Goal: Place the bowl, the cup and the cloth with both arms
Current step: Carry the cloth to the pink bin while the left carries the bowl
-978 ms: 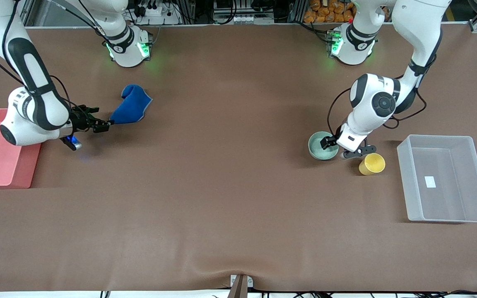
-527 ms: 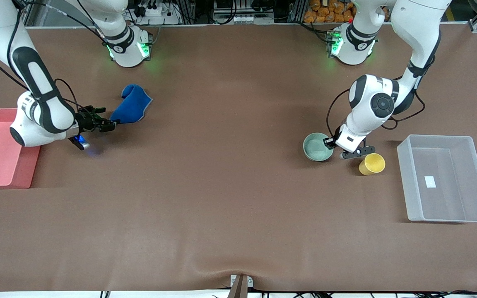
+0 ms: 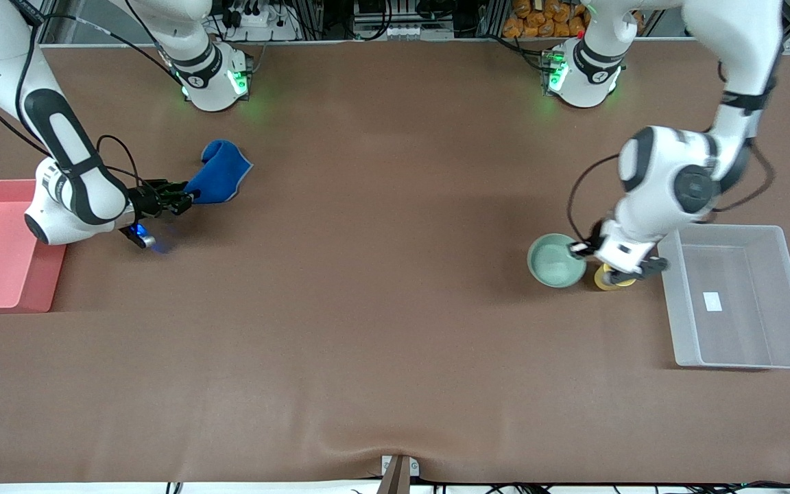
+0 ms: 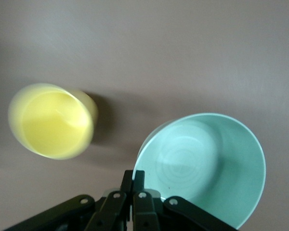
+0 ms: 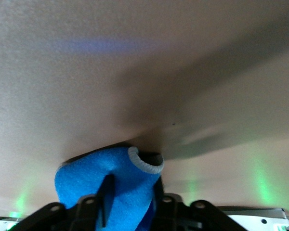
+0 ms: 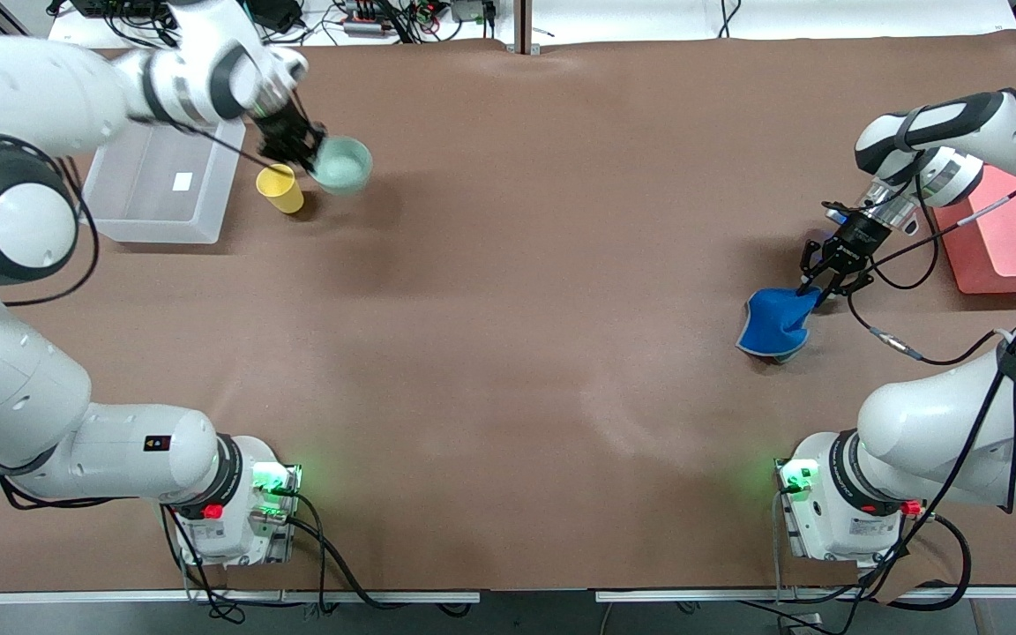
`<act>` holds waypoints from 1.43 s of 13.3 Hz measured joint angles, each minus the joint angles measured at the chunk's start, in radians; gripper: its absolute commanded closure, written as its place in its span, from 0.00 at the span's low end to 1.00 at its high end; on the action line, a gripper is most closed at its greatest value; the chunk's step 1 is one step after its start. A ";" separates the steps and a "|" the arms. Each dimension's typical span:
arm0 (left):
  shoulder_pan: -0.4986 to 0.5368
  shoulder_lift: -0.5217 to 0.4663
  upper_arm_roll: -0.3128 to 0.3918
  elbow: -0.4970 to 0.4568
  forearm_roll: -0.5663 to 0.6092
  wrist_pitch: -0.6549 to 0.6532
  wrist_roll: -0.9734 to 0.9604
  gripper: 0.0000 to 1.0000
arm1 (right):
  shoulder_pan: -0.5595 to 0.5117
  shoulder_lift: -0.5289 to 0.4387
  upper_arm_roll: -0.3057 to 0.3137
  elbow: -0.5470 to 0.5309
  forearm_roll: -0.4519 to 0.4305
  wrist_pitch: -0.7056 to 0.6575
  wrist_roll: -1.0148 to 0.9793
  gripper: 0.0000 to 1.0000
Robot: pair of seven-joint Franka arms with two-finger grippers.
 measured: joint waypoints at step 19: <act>0.155 0.270 0.394 0.205 -0.087 0.029 0.713 1.00 | 0.005 -0.213 0.010 0.601 -0.178 -0.569 -0.096 0.92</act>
